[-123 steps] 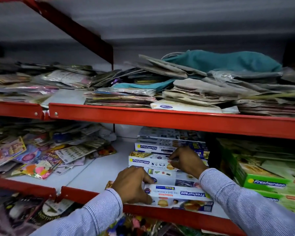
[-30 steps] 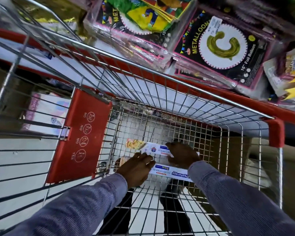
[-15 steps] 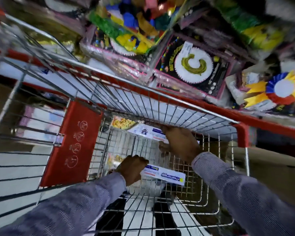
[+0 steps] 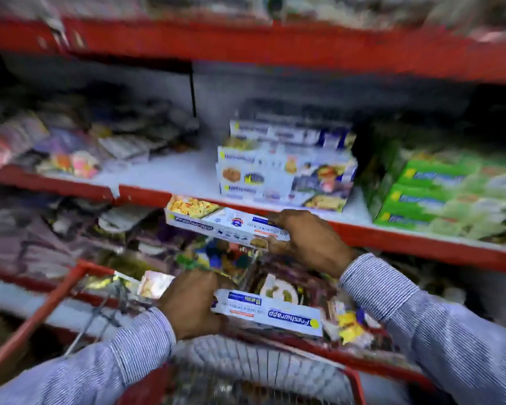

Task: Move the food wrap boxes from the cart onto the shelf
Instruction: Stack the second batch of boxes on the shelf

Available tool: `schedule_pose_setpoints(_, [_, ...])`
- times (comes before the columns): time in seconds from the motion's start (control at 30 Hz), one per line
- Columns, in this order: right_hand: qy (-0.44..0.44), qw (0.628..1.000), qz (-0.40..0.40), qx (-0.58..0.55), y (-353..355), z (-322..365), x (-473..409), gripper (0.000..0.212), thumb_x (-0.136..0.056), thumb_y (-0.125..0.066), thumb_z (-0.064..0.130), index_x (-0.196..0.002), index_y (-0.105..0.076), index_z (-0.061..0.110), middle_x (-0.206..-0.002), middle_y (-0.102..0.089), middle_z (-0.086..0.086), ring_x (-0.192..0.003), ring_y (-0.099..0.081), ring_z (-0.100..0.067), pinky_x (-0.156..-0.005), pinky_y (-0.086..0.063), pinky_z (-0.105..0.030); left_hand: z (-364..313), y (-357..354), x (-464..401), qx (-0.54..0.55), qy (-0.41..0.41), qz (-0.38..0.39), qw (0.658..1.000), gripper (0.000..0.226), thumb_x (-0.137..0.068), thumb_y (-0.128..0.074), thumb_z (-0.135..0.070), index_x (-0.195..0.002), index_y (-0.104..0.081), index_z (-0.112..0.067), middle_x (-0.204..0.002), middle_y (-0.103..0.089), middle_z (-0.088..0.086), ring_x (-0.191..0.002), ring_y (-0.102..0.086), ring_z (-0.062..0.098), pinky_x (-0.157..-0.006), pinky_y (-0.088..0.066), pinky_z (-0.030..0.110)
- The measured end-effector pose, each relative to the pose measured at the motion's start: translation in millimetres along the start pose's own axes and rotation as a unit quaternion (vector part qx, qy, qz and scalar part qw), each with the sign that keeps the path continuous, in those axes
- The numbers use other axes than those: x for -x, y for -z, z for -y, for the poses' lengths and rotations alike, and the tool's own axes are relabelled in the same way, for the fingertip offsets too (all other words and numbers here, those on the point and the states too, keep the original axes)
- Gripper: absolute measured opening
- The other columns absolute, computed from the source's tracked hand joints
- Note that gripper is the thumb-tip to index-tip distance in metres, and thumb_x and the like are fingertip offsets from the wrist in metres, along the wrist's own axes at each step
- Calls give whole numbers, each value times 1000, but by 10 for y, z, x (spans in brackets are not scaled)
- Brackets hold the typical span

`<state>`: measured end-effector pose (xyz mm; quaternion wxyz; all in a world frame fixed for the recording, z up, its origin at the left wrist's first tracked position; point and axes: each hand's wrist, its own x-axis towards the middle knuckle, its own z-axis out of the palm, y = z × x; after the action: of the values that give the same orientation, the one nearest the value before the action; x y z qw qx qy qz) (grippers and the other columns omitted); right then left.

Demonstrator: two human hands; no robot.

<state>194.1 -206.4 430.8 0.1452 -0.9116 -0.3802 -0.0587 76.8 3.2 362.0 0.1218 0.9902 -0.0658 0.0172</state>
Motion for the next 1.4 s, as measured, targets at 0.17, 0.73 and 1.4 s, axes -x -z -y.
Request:
schedule_pose_setpoints(0.17, [-21, 998, -47, 35, 755, -53, -309, 65, -74, -46, 63, -121, -60, 19, -117, -65, -10, -107, -61, -30, -89, -52, -46, -169, 827, -394, 19, -17, -54, 998, 49, -57, -72, -55, -102, -73, -35, -91, -77, -8, -84, -70, 12, -71, -53, 22])
schedule_pose_setpoints(0.73, [-110, 993, 6, 32, 1125, -922, -1498, 52, -95, -55, 31, -143, -44, 13, -157, -34, -7, -142, -33, -24, -115, -26, -29, -261, 1662, -1488, 73, -87, -50, 992, 57, -59, -80, -67, -107, -76, -35, -106, -76, -16, -85, -64, 4, -82, -56, 25])
schedule_pose_setpoints(1.4, [-106, 991, -60, -54, 1517, -1318, -1409, 28, -96, -55, 18, -121, -67, 23, -110, -68, -4, -75, -62, -10, -61, -45, -10, -365, 1757, -2541, 159, -52, -94, 981, 38, -62, -85, -29, -97, -69, -27, -107, -70, -5, -96, -67, 15, -87, -57, 35])
